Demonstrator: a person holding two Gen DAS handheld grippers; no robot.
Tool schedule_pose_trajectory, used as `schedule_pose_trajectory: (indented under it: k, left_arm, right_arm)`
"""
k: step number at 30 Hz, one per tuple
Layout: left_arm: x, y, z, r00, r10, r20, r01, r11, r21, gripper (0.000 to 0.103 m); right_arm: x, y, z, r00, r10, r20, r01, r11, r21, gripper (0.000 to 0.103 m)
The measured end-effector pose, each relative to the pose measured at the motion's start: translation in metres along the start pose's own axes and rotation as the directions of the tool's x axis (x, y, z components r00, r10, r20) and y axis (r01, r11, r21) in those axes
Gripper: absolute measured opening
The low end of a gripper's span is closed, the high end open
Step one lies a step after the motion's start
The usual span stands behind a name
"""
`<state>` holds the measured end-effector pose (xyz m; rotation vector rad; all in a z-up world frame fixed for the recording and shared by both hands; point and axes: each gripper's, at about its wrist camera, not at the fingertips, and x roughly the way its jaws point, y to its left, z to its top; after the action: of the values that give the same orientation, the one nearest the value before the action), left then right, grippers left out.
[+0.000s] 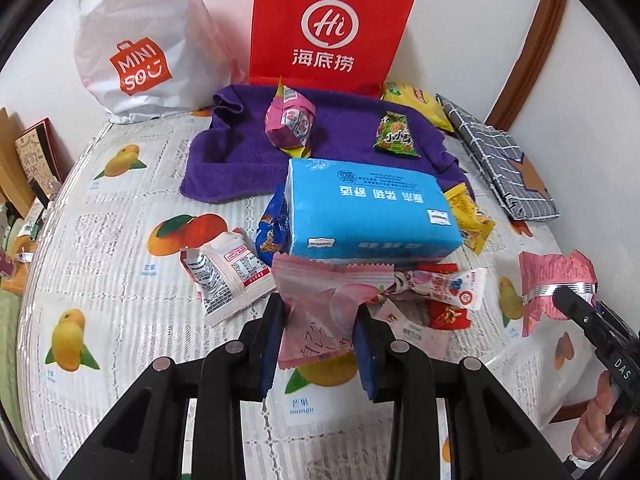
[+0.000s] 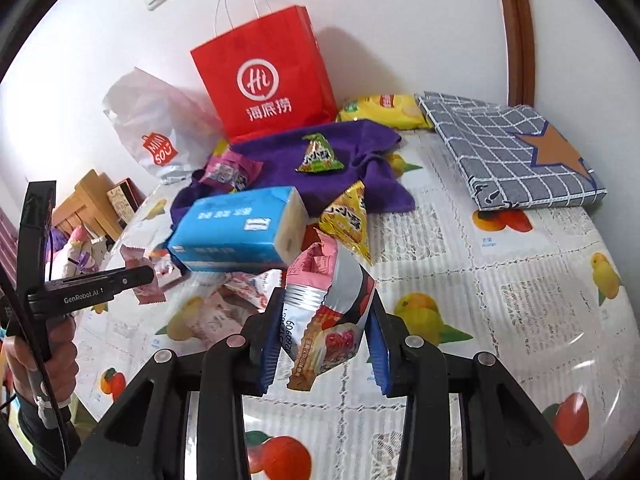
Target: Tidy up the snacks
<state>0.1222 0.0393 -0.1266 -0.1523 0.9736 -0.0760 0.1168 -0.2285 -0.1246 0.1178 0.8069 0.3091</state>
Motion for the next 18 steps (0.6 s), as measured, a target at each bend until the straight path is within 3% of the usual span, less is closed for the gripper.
schedule_pose_trajectory:
  k: [11,18]
  left_arm:
    - [-0.028,-0.002,0.007,0.998,-0.040,0.040,0.040,0.999,0.001,0.031]
    - [-0.039,-0.003,0.024,0.997,-0.035,0.065,0.035,0.999,-0.007,0.031]
  right_arm:
    - [-0.024,0.023,0.010,0.999,-0.018,0.042,0.019,1.000,-0.020,0.036]
    - [-0.023,0.036,0.026,0.999,0.016,0.043,-0.014,0.999,-0.038,0.034]
